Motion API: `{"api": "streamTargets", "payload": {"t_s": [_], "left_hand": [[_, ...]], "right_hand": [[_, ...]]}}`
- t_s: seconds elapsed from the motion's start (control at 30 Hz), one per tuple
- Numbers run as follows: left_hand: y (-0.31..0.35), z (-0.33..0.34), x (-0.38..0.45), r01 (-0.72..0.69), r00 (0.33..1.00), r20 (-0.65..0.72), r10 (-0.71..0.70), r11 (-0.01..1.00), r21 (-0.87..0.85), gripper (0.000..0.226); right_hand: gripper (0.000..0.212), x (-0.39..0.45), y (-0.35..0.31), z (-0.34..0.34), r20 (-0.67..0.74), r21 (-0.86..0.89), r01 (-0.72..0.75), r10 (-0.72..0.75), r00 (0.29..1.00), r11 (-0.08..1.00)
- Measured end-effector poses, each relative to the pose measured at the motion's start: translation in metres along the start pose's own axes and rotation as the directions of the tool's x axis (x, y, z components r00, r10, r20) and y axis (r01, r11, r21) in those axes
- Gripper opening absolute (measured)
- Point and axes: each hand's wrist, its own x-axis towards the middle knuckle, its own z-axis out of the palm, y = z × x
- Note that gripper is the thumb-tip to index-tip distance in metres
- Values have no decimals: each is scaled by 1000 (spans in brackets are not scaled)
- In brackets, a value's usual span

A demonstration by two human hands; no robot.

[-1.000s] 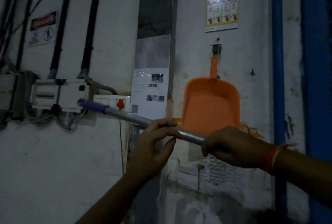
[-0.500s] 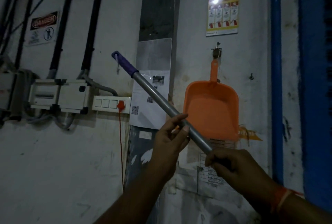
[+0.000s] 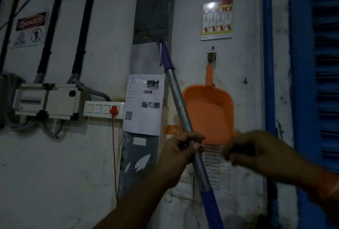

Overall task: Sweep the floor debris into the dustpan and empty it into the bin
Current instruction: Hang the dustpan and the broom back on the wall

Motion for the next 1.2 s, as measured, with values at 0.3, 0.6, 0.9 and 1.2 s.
{"api": "streamTargets", "payload": {"t_s": [0.3,0.6,0.9,1.2], "left_hand": [[-1,28,-20,13,977,209,-40,992,128,23],[6,18,-33,2,934,346,-93,967,255,24],[78,-18,34,-91,993,82,89,996,23,17],[101,25,70,-126,971,227,69,960,250,23]], "right_hand": [[38,61,-8,-21,-175,84,125,-109,979,989],[25,57,7,9,-322,118,179,-133,937,977],[24,46,24,30,-331,229,175,-92,939,958],[22,40,18,45,-290,140,198,-151,945,970]]}}
